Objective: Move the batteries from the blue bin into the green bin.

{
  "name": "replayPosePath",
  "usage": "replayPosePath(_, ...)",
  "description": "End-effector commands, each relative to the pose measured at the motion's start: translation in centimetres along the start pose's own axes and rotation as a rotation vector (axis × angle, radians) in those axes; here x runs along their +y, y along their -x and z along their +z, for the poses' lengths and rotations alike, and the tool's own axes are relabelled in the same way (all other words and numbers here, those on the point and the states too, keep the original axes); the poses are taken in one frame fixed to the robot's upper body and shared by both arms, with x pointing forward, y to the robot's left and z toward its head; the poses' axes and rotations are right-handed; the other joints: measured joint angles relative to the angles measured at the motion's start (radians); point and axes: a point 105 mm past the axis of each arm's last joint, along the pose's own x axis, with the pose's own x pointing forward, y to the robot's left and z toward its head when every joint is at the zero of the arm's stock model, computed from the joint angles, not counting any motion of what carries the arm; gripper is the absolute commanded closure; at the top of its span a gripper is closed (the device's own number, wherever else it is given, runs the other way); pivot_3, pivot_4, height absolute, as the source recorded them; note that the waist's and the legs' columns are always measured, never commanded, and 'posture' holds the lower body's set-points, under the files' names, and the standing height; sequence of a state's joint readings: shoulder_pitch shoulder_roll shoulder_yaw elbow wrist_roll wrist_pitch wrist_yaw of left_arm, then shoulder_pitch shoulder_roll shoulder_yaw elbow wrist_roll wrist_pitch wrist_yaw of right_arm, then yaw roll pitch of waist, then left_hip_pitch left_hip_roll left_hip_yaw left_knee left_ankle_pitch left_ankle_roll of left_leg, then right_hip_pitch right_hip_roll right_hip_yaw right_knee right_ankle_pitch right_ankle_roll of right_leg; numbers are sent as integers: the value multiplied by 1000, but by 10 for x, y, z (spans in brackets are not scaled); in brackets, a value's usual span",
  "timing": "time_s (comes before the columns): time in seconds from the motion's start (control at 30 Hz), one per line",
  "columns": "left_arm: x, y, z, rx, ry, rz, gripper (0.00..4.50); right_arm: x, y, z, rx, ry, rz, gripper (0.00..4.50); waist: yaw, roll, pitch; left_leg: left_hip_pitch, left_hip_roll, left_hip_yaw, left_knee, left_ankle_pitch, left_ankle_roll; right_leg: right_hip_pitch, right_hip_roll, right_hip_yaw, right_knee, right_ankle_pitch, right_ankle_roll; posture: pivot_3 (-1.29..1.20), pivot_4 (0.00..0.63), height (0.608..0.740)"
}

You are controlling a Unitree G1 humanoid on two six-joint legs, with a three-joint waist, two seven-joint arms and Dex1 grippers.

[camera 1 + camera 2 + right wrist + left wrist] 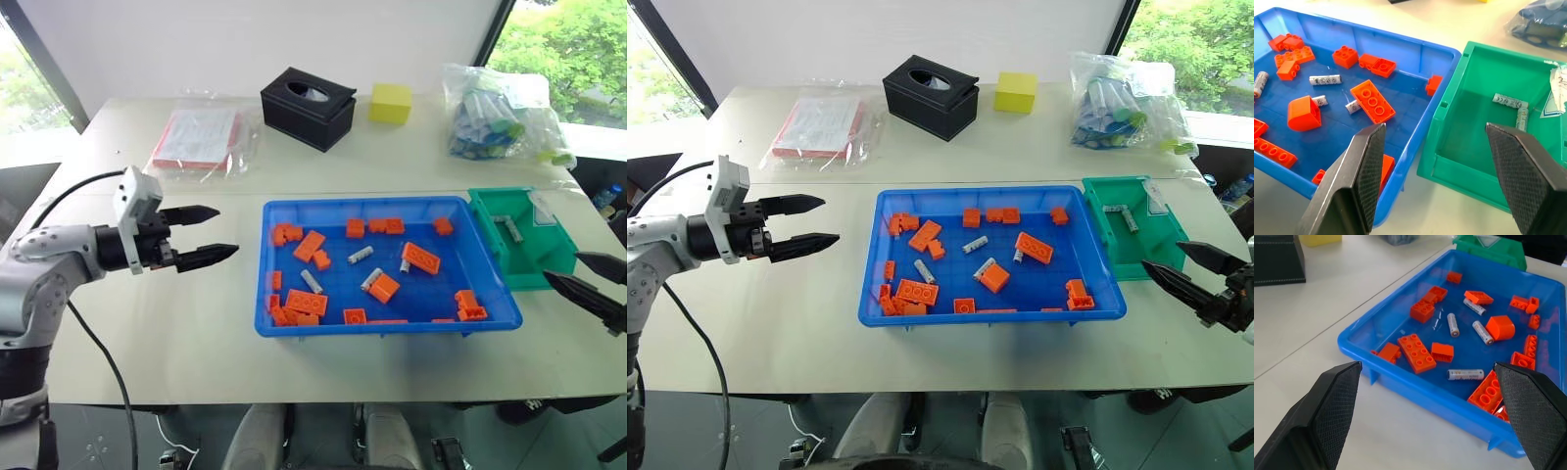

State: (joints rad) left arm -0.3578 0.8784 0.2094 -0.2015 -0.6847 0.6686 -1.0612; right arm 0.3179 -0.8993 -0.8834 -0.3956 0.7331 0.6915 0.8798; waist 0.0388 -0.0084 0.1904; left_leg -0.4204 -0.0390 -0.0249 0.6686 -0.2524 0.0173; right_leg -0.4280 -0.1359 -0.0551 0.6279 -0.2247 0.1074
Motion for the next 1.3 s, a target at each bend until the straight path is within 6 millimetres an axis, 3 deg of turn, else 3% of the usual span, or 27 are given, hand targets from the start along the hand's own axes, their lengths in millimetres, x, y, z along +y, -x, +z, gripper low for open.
replayPosePath(0.03,-8,-3,9,-24,-31,-32,0,-2,-2,18,-20,63,21,1201,-1,0,0,0,0,0,0,0,0,0,0,0,0,0,0,0,150,692)
replayPosePath(0.2,-11,-5,9,-24,-34,-48,0,1,-17,38,-40,108,93,1201,-2,0,0,1,1,0,0,0,0,0,1,0,0,0,-1,0,150,692)
replayPosePath(0.3,-14,-4,9,-9,-43,-73,0,17,-46,60,-83,125,171,1201,-7,0,0,1,1,0,0,0,0,0,1,0,0,1,-1,0,150,692)
replayPosePath(0.4,-17,-4,11,-1,-53,-92,0,43,-80,72,-65,106,255,1201,-16,0,0,1,2,0,0,0,0,0,1,0,0,2,-3,0,150,692)
replayPosePath(0.53,-17,-3,15,5,-65,-97,0,94,-114,78,-4,39,404,1201,-26,-1,1,-1,2,-2,0,0,0,-2,1,-1,0,1,-3,0,150,692)
replayPosePath(0.83,-21,1,17,37,-71,-141,0,177,-171,46,255,-84,530,1201,-26,-1,1,-6,1,-1,0,1,-1,-7,1,-1,1,2,-2,0,150,692)
replayPosePath(1.07,-31,3,18,62,-76,-194,0,205,-190,23,384,-153,558,1201,-30,-1,1,-6,0,-1,0,2,-2,-7,2,-1,3,4,1,0,150,692)
replayPosePath(1.3,-30,2,23,56,-84,-190,0,218,-204,18,413,-170,571,1201,-47,-1,1,-4,1,-2,0,3,-4,-7,4,-1,6,4,1,0,150,692)
